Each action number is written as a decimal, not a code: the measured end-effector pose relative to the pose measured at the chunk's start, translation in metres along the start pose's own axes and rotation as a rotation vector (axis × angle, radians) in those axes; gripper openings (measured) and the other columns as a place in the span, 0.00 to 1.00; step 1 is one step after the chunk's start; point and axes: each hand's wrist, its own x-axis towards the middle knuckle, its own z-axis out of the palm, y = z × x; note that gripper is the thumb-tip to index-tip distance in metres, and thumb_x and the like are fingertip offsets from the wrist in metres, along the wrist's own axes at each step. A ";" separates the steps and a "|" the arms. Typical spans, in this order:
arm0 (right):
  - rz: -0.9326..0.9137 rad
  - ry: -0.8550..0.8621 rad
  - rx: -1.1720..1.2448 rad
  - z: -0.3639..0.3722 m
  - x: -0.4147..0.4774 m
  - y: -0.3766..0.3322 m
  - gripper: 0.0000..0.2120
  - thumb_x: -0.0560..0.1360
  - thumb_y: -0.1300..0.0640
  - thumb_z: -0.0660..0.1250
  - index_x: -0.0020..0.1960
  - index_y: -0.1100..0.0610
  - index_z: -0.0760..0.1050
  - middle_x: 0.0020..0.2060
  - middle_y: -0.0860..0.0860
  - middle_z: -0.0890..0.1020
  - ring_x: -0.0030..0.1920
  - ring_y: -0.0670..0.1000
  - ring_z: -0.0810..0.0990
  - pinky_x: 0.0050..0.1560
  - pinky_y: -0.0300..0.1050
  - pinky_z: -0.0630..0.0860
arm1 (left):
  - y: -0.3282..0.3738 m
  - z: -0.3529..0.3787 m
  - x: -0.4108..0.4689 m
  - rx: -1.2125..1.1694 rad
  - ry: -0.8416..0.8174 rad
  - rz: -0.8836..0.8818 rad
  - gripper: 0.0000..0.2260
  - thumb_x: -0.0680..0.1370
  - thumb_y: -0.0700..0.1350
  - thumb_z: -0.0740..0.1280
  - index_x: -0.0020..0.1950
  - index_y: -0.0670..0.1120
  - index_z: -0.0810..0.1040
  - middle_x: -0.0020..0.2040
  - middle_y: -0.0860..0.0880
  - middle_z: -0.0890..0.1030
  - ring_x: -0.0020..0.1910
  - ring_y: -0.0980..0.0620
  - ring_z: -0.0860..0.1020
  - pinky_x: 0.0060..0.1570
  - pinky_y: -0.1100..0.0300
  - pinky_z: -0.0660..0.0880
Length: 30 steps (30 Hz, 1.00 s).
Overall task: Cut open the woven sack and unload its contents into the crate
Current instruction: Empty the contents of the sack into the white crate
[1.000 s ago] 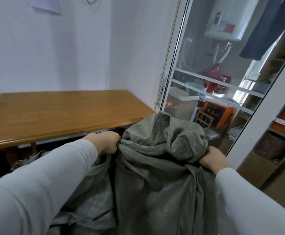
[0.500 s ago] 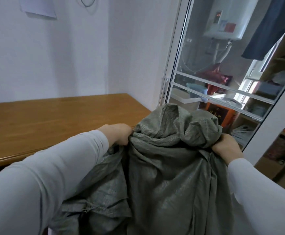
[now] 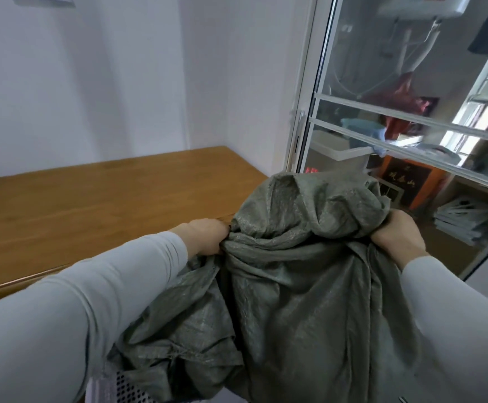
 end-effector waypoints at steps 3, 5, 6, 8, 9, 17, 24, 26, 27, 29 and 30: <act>-0.018 -0.024 0.000 0.018 0.014 -0.004 0.08 0.74 0.56 0.66 0.50 0.57 0.78 0.50 0.61 0.81 0.53 0.63 0.78 0.51 0.52 0.75 | -0.015 0.018 0.023 -0.048 -0.011 -0.020 0.11 0.78 0.48 0.63 0.60 0.47 0.73 0.57 0.47 0.79 0.54 0.45 0.78 0.48 0.54 0.74; -0.020 -0.037 0.007 0.034 0.019 -0.005 0.04 0.74 0.56 0.66 0.47 0.55 0.77 0.50 0.60 0.81 0.52 0.63 0.78 0.53 0.54 0.76 | -0.024 0.031 0.035 -0.065 -0.026 -0.032 0.15 0.78 0.50 0.64 0.63 0.47 0.71 0.60 0.46 0.78 0.58 0.44 0.77 0.54 0.52 0.74; -0.023 -0.039 0.012 0.043 0.021 -0.005 0.04 0.74 0.56 0.65 0.47 0.55 0.77 0.50 0.60 0.81 0.52 0.63 0.78 0.53 0.55 0.76 | -0.029 0.038 0.040 -0.074 -0.037 -0.044 0.16 0.78 0.50 0.64 0.64 0.46 0.70 0.60 0.46 0.77 0.59 0.43 0.77 0.55 0.52 0.74; -0.030 -0.030 0.025 0.065 0.027 -0.005 0.07 0.73 0.57 0.65 0.49 0.57 0.78 0.51 0.61 0.82 0.53 0.63 0.79 0.54 0.57 0.77 | -0.041 0.056 0.052 -0.096 -0.056 -0.062 0.18 0.78 0.49 0.65 0.66 0.46 0.69 0.62 0.45 0.77 0.60 0.43 0.76 0.57 0.52 0.74; -0.031 -0.030 0.027 0.073 0.026 -0.005 0.09 0.73 0.57 0.65 0.51 0.58 0.78 0.52 0.61 0.82 0.53 0.63 0.79 0.54 0.57 0.77 | -0.045 0.063 0.055 -0.105 -0.066 -0.069 0.18 0.78 0.48 0.65 0.66 0.45 0.69 0.62 0.44 0.76 0.60 0.43 0.76 0.58 0.51 0.74; 0.039 -0.051 0.063 0.166 0.032 -0.008 0.06 0.74 0.59 0.63 0.50 0.58 0.75 0.49 0.59 0.81 0.51 0.63 0.79 0.53 0.56 0.77 | -0.087 0.129 0.089 0.153 0.033 -0.171 0.21 0.80 0.48 0.62 0.70 0.42 0.64 0.65 0.42 0.67 0.65 0.42 0.68 0.60 0.52 0.69; 0.011 -0.067 0.037 0.228 0.019 -0.034 0.08 0.75 0.59 0.61 0.51 0.61 0.75 0.47 0.58 0.80 0.51 0.61 0.78 0.49 0.51 0.74 | -0.145 0.191 0.086 -0.478 -0.173 -0.324 0.45 0.71 0.52 0.74 0.78 0.45 0.49 0.73 0.39 0.58 0.69 0.38 0.68 0.63 0.50 0.72; -0.018 -0.072 -0.005 0.239 0.015 -0.046 0.06 0.75 0.59 0.61 0.49 0.60 0.74 0.46 0.57 0.79 0.51 0.61 0.77 0.48 0.50 0.73 | -0.160 0.208 0.080 -0.524 -0.282 -0.279 0.52 0.69 0.53 0.75 0.78 0.45 0.40 0.77 0.39 0.54 0.74 0.39 0.60 0.69 0.49 0.66; -0.031 -0.083 -0.028 0.244 0.012 -0.052 0.04 0.75 0.60 0.61 0.47 0.59 0.73 0.44 0.57 0.78 0.50 0.60 0.77 0.46 0.49 0.71 | -0.169 0.217 0.077 -0.528 -0.335 -0.272 0.52 0.69 0.53 0.75 0.78 0.45 0.39 0.77 0.41 0.54 0.75 0.41 0.59 0.71 0.49 0.64; -0.055 -0.115 -0.067 0.257 0.005 -0.062 0.02 0.75 0.61 0.61 0.43 0.57 0.70 0.41 0.55 0.76 0.48 0.59 0.77 0.43 0.46 0.69 | -0.185 0.232 0.072 -0.534 -0.411 -0.269 0.51 0.69 0.56 0.73 0.79 0.46 0.42 0.78 0.45 0.55 0.76 0.45 0.58 0.72 0.51 0.62; -0.074 -0.126 -0.085 0.264 0.001 -0.066 0.04 0.75 0.62 0.61 0.41 0.58 0.69 0.41 0.55 0.76 0.47 0.59 0.77 0.42 0.45 0.67 | -0.192 0.237 0.069 -0.533 -0.432 -0.265 0.49 0.70 0.57 0.72 0.79 0.46 0.44 0.78 0.46 0.54 0.76 0.46 0.58 0.72 0.51 0.62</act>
